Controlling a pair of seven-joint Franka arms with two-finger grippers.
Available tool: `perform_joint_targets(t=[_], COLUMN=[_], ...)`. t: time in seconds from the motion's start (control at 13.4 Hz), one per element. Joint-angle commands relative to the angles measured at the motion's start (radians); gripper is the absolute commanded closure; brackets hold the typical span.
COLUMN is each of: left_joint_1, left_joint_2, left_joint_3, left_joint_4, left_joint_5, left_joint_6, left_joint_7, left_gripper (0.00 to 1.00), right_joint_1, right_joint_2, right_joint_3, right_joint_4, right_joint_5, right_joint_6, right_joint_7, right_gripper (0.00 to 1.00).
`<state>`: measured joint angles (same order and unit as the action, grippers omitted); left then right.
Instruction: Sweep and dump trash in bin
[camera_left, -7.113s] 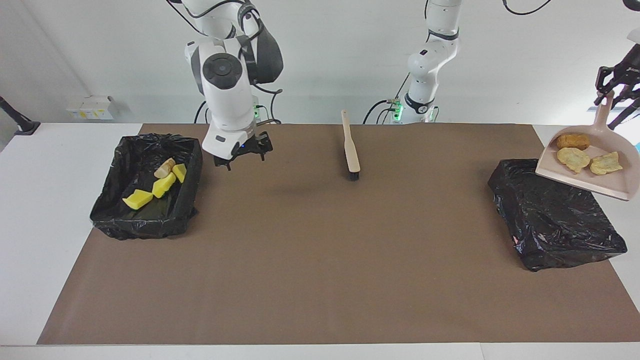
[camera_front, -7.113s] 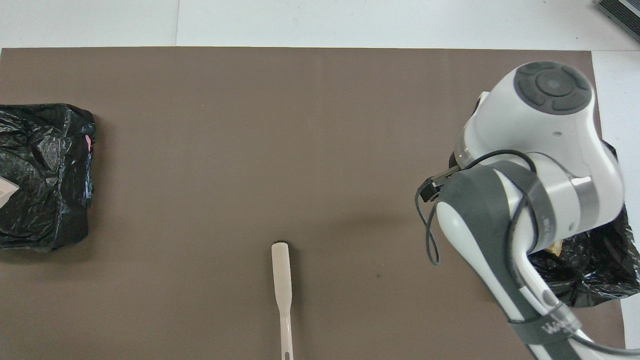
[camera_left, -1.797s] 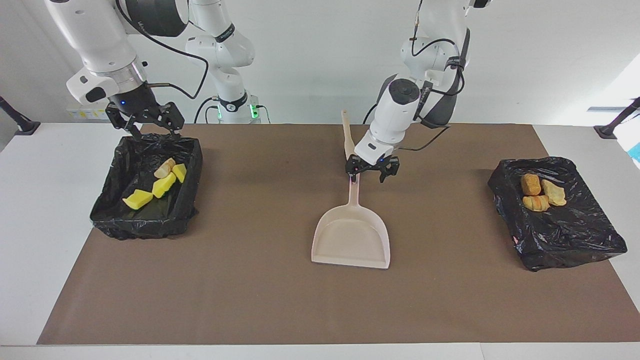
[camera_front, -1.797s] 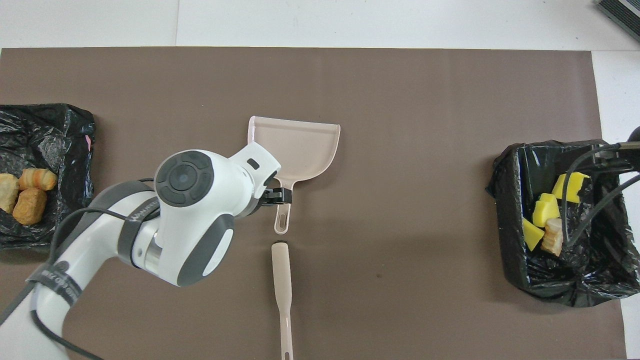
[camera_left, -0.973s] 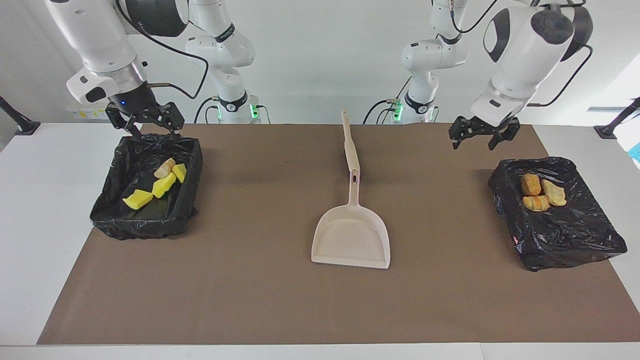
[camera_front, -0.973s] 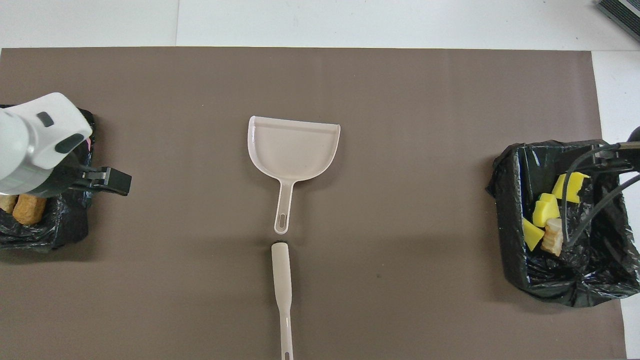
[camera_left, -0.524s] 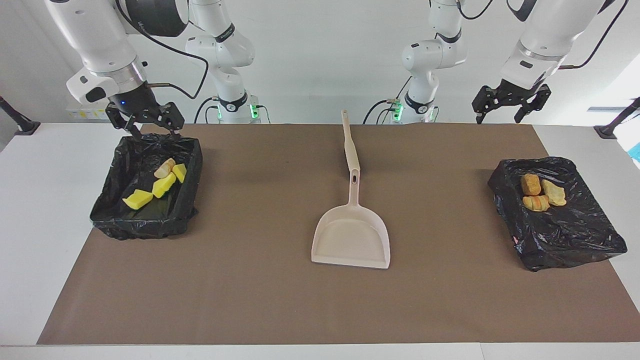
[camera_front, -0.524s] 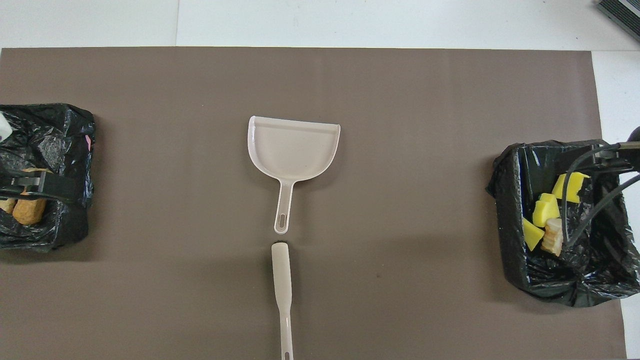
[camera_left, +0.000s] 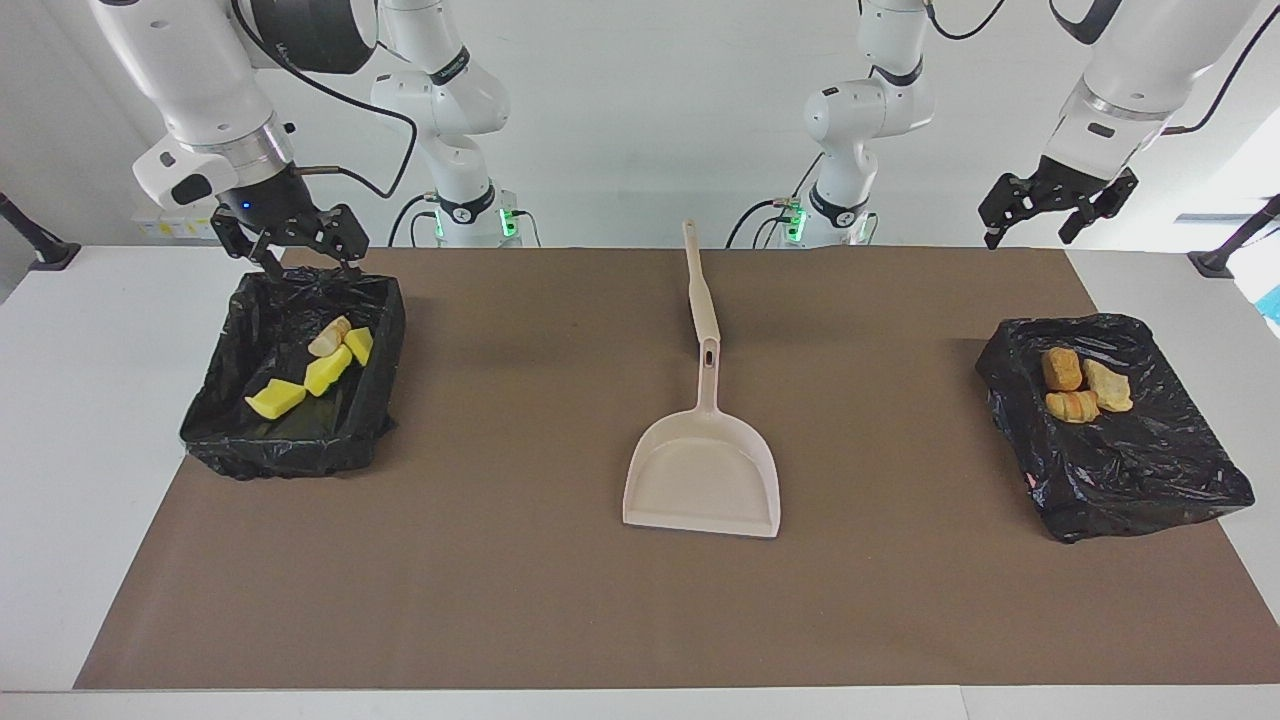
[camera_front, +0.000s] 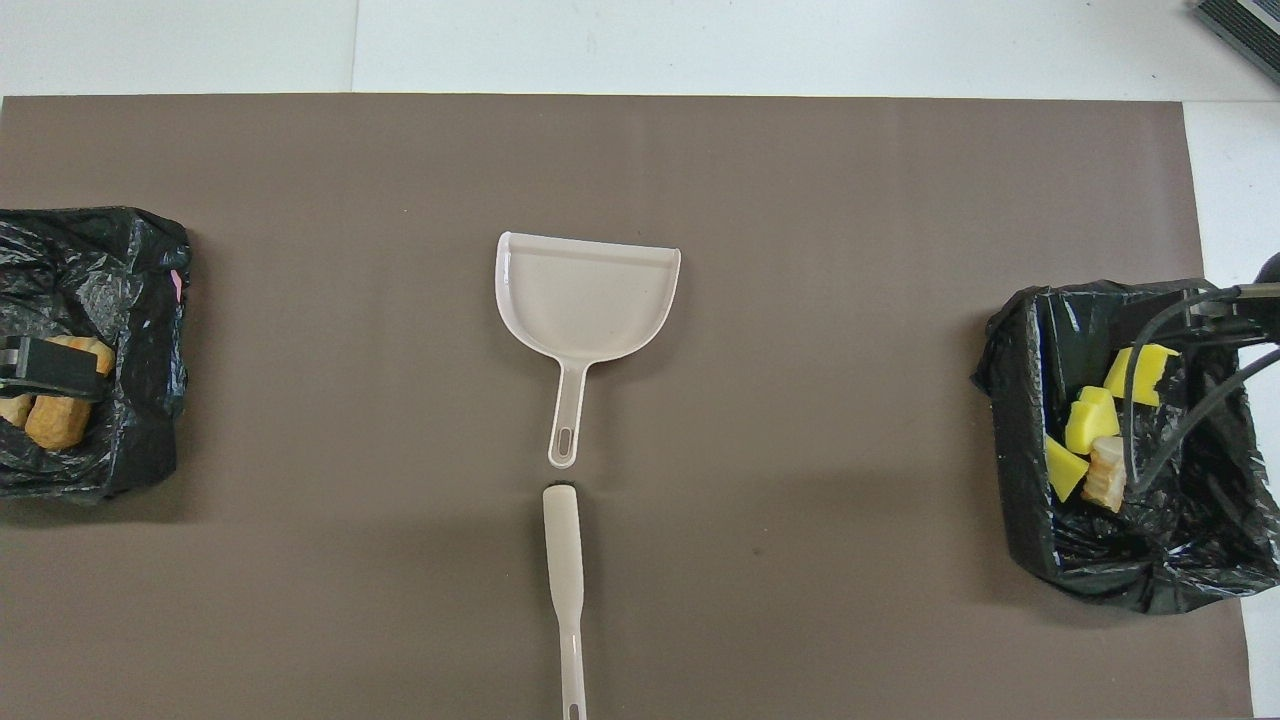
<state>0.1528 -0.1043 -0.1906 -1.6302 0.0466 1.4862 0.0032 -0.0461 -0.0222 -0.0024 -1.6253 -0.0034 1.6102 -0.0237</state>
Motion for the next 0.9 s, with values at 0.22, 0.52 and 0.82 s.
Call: perform_joint_targets(t=[0.22,0.52,0.82], left_joint_1=[-0.139,-0.139,-0.127], left_joint_2=[-0.017,-0.029,-0.018], left_joint_3=[0.132,0.14,0.139], left_joint_4=[0.001,-0.007,0.001], left_joint_5=[-0.008,-0.022,-0.116], left_joint_6=[-0.037,-0.02,0.072], left_joint_7=[0.006,0.003,-0.014], left_gripper=[0.0,0.0,0.0], right_joint_1=[-0.005,-0.006,-0.006], right_joint_2=[-0.019,-0.019,-0.019], right_joint_3=[0.002,0.002,0.002], right_joint_4=[-0.021,-0.021,-0.021], right_joint_5=[0.019,0.019,0.019], right_joint_6=[-0.004,-0.003,-0.004], right_joint_7=[0.015,0.015,0.015], right_gripper=[0.0,0.0,0.0])
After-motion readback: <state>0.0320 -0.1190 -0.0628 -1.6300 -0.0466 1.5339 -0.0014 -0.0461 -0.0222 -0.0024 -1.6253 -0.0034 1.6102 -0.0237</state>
